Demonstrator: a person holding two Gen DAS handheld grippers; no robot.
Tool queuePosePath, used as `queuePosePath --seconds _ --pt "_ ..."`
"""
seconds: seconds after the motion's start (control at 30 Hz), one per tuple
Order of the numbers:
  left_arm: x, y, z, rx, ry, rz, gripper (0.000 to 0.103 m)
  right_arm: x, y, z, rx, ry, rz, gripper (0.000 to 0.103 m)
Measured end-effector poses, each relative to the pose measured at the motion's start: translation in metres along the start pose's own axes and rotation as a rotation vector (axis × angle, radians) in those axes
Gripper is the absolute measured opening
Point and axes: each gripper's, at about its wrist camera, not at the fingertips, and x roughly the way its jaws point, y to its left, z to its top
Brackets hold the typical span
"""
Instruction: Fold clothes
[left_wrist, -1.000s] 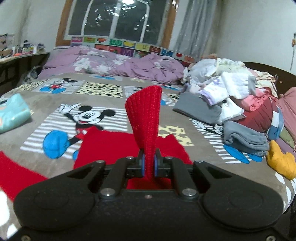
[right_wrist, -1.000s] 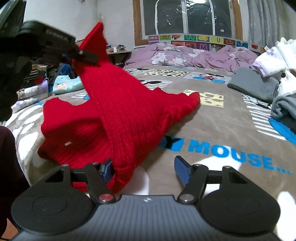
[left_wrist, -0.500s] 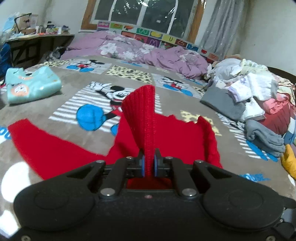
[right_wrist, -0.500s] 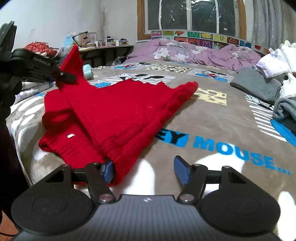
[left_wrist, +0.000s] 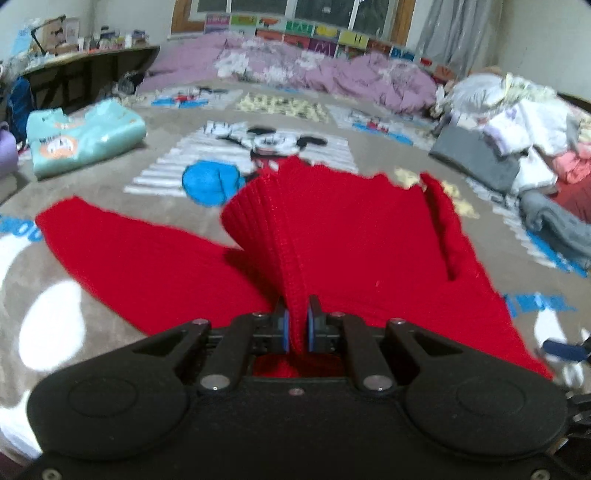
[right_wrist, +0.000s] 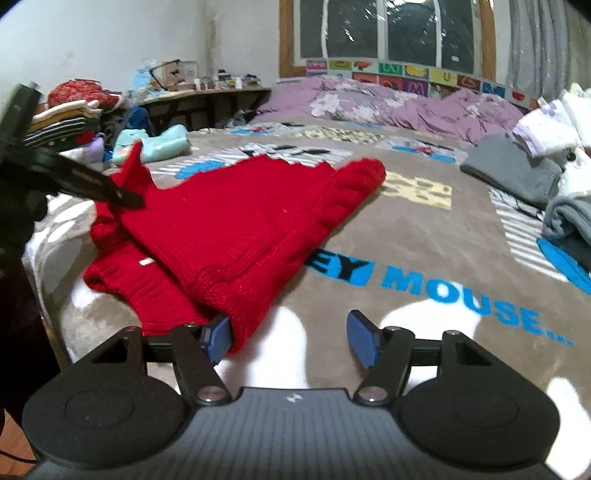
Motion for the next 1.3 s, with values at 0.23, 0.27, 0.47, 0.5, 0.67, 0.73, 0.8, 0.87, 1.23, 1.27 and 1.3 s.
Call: queuePosePath --seconds 0.23,0.27,0.47,0.5,0.67,0.73,0.8,0.87,1.23,1.27,1.3 --pt "-0.007 0.007 0.007 0.019 0.016 0.053 0.046 -0.017 0.012 0.010 -0.054 -0.115 0.086 0.066" --pt "-0.010 0.009 0.009 0.013 0.010 0.069 0.046 -0.017 0.016 0.011 -0.071 -0.124 0.096 0.066" --pt "-0.024 0.006 0.024 0.021 -0.041 0.107 0.046 -0.004 0.027 0.018 -0.111 -0.145 0.146 0.066" --pt "-0.025 0.004 0.027 0.030 -0.049 0.102 0.046 0.000 0.028 0.019 -0.115 -0.145 0.152 0.066" --pt "-0.027 -0.016 0.043 0.084 -0.075 0.050 0.046 0.014 0.031 0.021 -0.120 -0.140 0.183 0.066" --pt "-0.014 -0.036 0.053 0.128 -0.059 -0.026 0.046 0.018 0.030 0.021 -0.118 -0.137 0.193 0.066" --pt "0.003 -0.055 0.063 0.150 -0.034 -0.079 0.046 0.021 0.029 0.021 -0.111 -0.135 0.200 0.066" --pt "0.023 -0.073 0.072 0.176 -0.010 -0.125 0.046 0.023 0.027 0.021 -0.103 -0.131 0.207 0.066" --pt "0.108 -0.140 0.122 0.214 0.070 -0.224 0.046 0.025 0.021 0.025 -0.064 -0.137 0.246 0.066" --pt "0.114 -0.143 0.125 0.209 0.079 -0.230 0.046 0.026 0.021 0.025 -0.065 -0.134 0.249 0.066" --pt "0.120 -0.145 0.128 0.204 0.088 -0.236 0.046 0.027 0.021 0.025 -0.065 -0.130 0.253 0.066"
